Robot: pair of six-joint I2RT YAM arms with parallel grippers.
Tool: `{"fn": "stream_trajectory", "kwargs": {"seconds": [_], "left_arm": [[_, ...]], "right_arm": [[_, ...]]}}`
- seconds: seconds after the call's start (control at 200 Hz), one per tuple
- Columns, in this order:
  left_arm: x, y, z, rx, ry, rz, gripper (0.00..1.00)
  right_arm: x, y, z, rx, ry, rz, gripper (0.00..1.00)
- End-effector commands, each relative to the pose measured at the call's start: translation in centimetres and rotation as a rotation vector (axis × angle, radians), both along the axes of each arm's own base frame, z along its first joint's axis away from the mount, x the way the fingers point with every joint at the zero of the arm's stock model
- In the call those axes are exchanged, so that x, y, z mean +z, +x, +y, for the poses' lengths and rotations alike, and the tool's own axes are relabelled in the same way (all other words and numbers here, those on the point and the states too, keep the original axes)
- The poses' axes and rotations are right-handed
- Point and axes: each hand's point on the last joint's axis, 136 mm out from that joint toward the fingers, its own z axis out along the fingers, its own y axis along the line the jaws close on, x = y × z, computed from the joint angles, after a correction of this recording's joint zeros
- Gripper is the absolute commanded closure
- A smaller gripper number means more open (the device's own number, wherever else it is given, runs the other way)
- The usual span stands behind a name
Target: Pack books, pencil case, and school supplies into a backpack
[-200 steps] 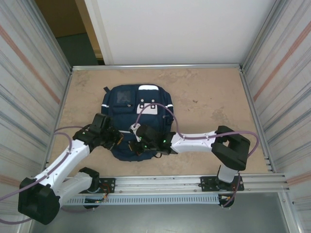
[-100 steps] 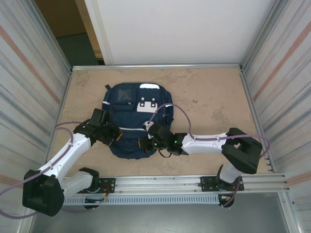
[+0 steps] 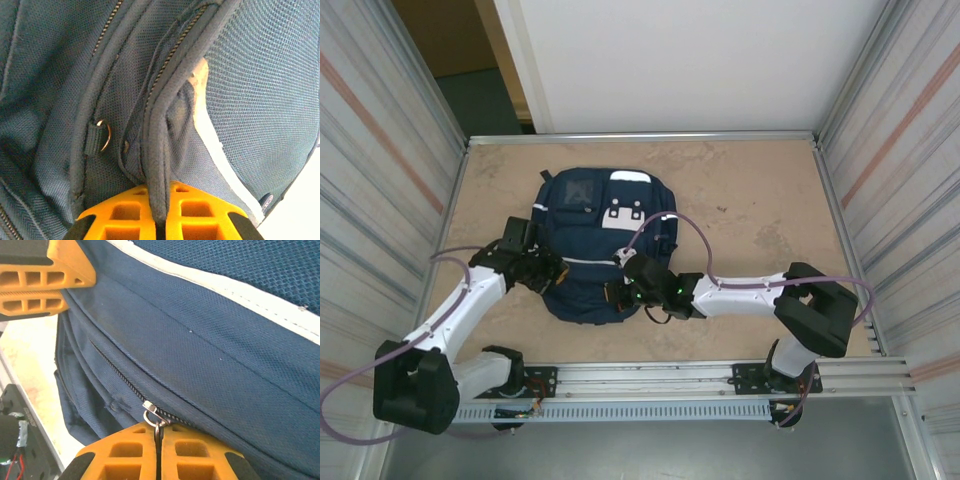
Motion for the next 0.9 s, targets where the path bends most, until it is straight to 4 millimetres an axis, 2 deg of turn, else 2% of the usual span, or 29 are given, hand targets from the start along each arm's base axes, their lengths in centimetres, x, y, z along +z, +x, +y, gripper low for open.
{"fn": "stream_trajectory", "kwargs": {"seconds": [0.0,0.11,0.261,0.361,0.481,0.571,0.676,0.802,0.897], "left_arm": [[0.6,2.3,3.1,0.073,0.13,-0.086,0.98],[0.1,2.1,2.8,0.082,0.088,-0.073,0.98],[0.4,2.8,1.7,0.087,0.013,-0.097,0.95],[0.7,3.2,1.9,0.075,0.04,-0.1,0.94],[0.1,3.8,2.2,0.074,0.072,-0.085,0.93],[0.3,5.3,1.6,0.042,0.048,-0.082,0.91],[1.3,7.0,0.7,-0.023,-0.029,-0.071,0.89],[2.8,9.5,0.9,-0.044,-0.028,-0.136,0.78],[3.3,9.3,0.3,-0.093,-0.115,-0.079,0.63]], "right_arm": [[-1.5,0.2,-3.4,-0.077,-0.126,0.02,1.0],[-2.0,0.6,-4.6,-0.126,-0.128,0.017,1.0],[-2.0,0.8,-4.6,-0.127,-0.136,0.033,1.0],[-1.8,0.7,-4.1,-0.108,-0.133,0.015,1.0],[-1.7,0.3,-3.5,-0.081,-0.122,0.016,1.0],[-0.9,-0.5,-2.1,-0.023,-0.057,-0.005,1.0],[0.0,-0.3,-0.8,0.013,-0.051,-0.015,1.0],[0.7,-0.1,0.8,0.04,-0.018,-0.014,1.0],[0.4,0.0,2.7,0.069,0.0,0.02,1.0]]}}
